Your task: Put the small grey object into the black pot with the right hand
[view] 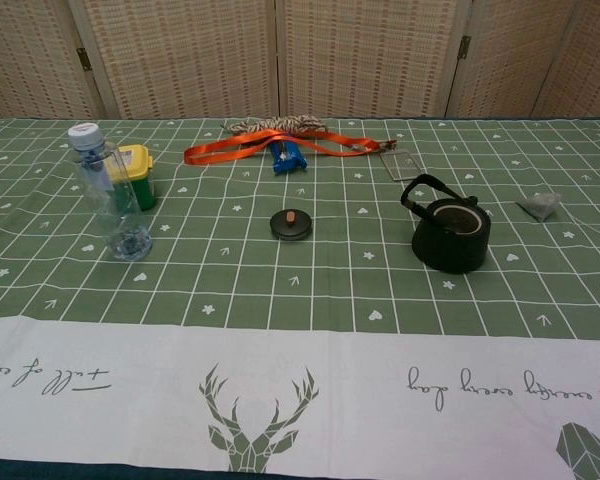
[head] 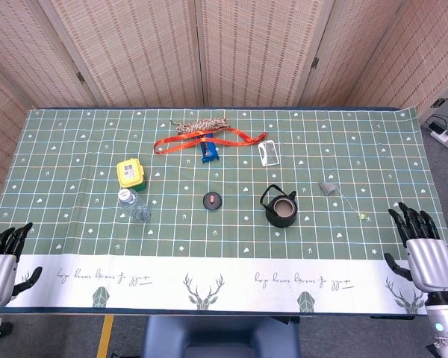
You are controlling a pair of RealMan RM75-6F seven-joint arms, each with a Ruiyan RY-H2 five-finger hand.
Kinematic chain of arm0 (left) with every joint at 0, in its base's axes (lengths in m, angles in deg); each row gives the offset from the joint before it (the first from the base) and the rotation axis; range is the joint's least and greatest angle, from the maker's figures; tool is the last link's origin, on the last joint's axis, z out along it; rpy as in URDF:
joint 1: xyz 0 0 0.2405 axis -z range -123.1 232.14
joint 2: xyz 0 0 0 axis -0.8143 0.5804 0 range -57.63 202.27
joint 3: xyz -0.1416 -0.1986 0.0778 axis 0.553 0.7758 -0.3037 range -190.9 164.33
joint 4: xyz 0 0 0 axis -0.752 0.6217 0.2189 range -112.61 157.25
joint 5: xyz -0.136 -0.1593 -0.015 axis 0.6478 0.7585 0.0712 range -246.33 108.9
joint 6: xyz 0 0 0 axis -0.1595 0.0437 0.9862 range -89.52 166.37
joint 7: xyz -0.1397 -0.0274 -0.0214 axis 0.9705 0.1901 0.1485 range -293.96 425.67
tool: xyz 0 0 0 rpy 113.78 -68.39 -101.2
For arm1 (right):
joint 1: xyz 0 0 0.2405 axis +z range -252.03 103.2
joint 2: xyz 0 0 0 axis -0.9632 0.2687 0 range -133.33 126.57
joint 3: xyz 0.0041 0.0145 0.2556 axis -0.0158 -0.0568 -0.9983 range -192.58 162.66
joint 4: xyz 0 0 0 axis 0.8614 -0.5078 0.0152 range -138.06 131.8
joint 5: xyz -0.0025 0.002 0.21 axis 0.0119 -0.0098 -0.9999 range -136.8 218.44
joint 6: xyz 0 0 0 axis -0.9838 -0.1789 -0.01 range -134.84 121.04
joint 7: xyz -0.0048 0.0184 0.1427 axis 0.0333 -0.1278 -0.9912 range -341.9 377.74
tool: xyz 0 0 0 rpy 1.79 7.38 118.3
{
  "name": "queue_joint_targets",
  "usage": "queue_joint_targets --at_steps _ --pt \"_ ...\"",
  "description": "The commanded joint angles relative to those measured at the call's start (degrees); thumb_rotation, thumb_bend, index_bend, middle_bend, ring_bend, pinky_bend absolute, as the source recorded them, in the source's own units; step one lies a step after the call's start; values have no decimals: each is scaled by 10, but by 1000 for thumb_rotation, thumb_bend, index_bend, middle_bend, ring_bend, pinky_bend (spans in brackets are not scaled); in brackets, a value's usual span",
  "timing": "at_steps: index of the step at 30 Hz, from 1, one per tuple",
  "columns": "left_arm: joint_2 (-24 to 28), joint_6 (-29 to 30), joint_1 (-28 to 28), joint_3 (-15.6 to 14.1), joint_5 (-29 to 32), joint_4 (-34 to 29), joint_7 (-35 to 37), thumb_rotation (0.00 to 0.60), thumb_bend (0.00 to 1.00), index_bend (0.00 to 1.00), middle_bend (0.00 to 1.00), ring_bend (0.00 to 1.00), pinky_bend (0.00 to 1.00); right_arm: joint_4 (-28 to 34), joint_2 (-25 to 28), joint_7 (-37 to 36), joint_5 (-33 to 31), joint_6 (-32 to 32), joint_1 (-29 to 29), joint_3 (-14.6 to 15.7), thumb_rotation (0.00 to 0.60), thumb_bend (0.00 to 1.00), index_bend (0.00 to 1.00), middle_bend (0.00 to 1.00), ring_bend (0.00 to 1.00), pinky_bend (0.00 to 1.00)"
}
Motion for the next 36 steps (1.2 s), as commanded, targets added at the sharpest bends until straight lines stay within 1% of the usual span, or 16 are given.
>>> queue_joint_targets --at_steps 1,4,8,9,14,17,21,26,31,36 --pt "0 -1 0 0 1 0 0 600 266 27 110 86 127 0 0 0 -1 0 0 0 600 330 57 0 0 0" --pt "0 1 -1 0 0 -1 -1 600 266 27 110 86 128 0 0 1 -5 -2 0 -1 600 330 62 0 0 0" --pt "1 3 -1 1 -1 -3 4 600 266 27 110 86 128 -4 1 2 -8 -13 6 -2 600 330 104 0 0 0" --pt "2 4 -2 1 -1 -2 6 600 266 27 110 86 127 -9 3 -1 -11 -24 11 -3 600 330 117 0 0 0" --pt "4 9 -3 2 -4 -3 14 600 266 27 109 86 127 -37 18 -29 -24 -89 45 -9 600 330 265 0 0 0" --pt "5 6 -3 2 -2 -2 18 600 266 26 109 87 127 -69 12 -51 -26 -109 60 -14 600 329 364 0 0 0" --pt "5 2 -1 3 1 -1 17 600 266 25 110 87 125 -128 -11 -84 -41 -135 76 -22 600 330 426 0 0 0" --pt "5 5 -2 2 -1 -3 17 600 267 24 109 87 124 -206 -48 -125 -58 -188 99 -24 600 330 462 0 0 0" --pt "6 2 -2 3 1 -1 19 600 267 24 109 87 124 -274 -89 -119 -67 -231 122 -19 600 330 462 0 0 0" --pt "7 -1 -1 3 2 -1 22 600 267 24 109 87 123 -319 -121 -130 -76 -268 142 -20 600 331 462 0 0 0"
